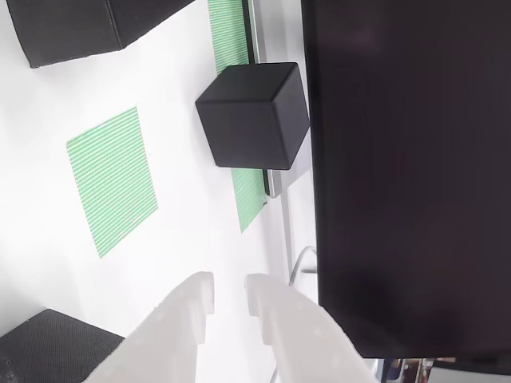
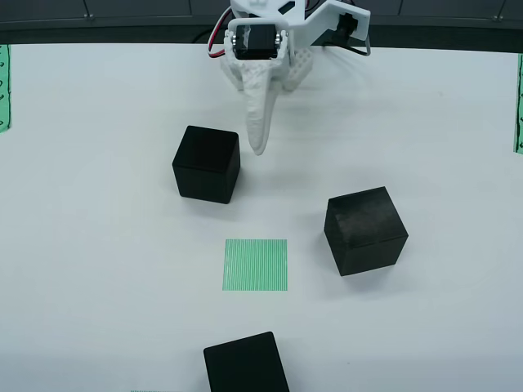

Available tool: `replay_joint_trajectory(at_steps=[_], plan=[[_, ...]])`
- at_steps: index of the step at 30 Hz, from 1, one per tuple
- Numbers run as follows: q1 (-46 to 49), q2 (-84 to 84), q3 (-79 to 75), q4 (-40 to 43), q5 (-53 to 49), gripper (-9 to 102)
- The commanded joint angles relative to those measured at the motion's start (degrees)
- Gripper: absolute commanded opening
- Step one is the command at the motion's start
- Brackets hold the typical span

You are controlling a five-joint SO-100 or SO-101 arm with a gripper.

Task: Stack 3 Blocks on the chosen place.

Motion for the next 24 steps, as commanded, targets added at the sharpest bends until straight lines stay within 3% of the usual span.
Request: replay_joint_trajectory(at_steps=[1, 9, 24], plan=[[0.0, -2.3, -0.7, -2.2, 0.5, 0], [2.8, -28.9, -22.3, -4.7, -0.3, 0], [14.3, -69.7, -57.7, 1.1, -3.4, 0]])
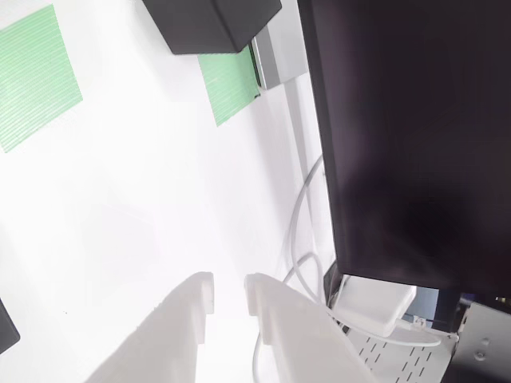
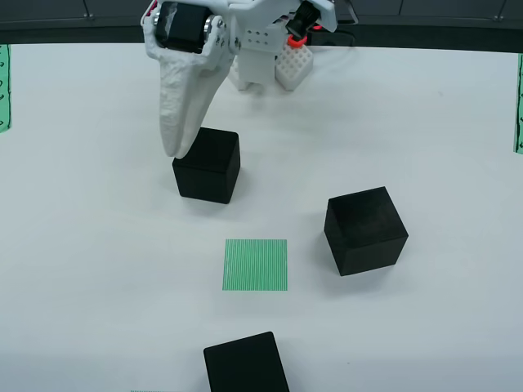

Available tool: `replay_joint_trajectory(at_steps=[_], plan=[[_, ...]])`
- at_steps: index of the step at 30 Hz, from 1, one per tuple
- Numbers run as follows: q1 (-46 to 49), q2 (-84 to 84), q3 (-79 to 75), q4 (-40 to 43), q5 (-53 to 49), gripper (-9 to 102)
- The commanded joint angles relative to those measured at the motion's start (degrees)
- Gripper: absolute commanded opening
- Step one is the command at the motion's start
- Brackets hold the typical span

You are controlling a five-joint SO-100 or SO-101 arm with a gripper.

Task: Stack 3 Blocks on the chosen place.

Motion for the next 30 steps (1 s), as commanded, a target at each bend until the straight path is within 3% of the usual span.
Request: replay_joint_trajectory(at_steps=[1, 10, 13, 21, 30], plan=[[0.5, -8.6, -8.9, 2.0, -1.5, 0], [-5.3, -32.8, -32.5, 14.9, -7.1, 12], [-6.1, -40.4, -38.7, 16.1, -7.6, 20], [-6.3, -58.5, -60.3, 22.9, -11.5, 27], [-11.4, -65.1, -66.0, 23.8, -16.0, 34]])
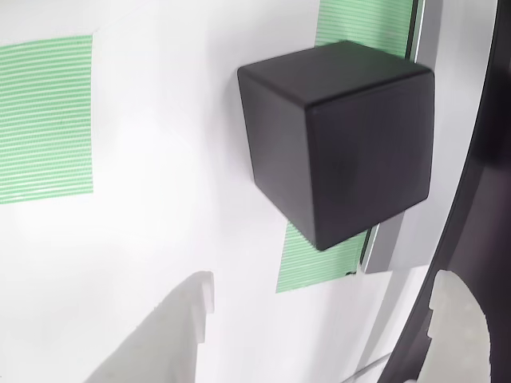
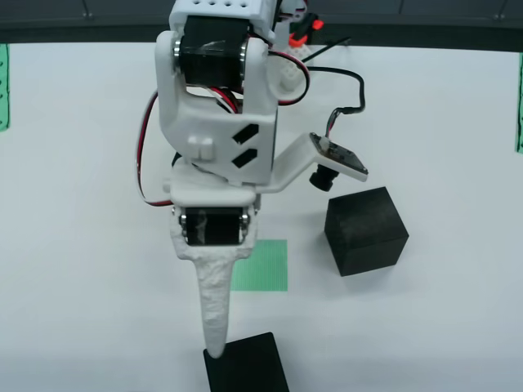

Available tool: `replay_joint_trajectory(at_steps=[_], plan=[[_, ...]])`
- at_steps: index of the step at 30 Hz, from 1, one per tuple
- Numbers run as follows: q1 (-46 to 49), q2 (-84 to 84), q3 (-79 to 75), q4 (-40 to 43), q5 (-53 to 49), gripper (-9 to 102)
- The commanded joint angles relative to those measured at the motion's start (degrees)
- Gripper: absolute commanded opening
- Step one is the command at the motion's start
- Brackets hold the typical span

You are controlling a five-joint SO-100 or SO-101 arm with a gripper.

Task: Stack 3 Blocks on the chosen place.

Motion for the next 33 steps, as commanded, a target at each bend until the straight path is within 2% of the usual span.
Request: replay_joint_trajectory(at_steps=[1, 7, 33], plan=[[-2.1, -0.4, -3.6, -0.1, -0.8, 35], [-2.8, -4.1, -7.0, -0.4, -1.0, 42], [-4.5, -21.4, -25.6, 3.4, -1.9, 38]])
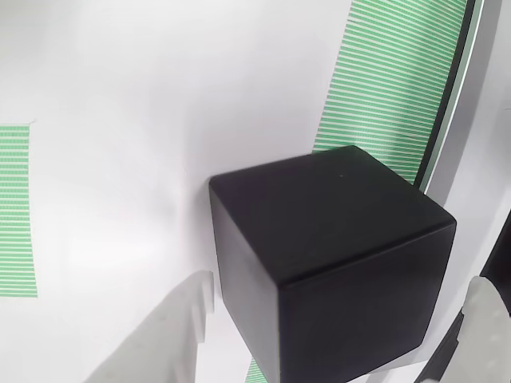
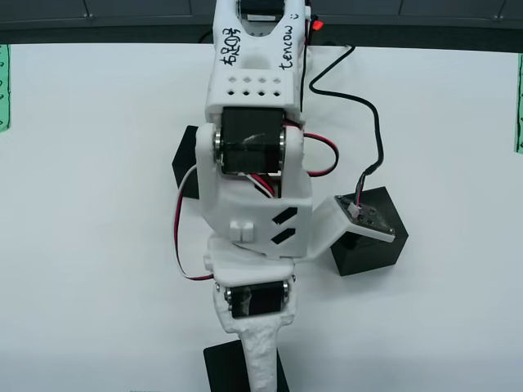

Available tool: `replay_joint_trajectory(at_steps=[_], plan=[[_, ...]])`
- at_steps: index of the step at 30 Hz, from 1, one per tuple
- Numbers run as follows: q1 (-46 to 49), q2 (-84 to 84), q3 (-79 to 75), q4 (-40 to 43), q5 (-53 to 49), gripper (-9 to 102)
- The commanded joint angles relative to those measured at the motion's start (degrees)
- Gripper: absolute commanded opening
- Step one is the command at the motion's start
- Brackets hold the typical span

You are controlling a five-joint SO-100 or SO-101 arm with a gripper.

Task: Stack 3 Blocks on the chosen place.

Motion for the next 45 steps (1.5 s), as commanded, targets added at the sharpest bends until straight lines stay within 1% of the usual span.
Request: replay_joint_trajectory(at_steps=[1, 15, 27, 39, 45], plan=[[-0.5, 0.3, -3.3, 0.9, -0.4, 38], [-1.1, -2.7, -5.5, 1.1, -0.4, 36], [-0.7, -1.2, -4.4, 3.2, 0.2, 21], [-1.3, 9.2, 7.0, 4.5, 1.6, 19], [-2.3, 19.3, 14.2, 8.3, 5.1, 19]])
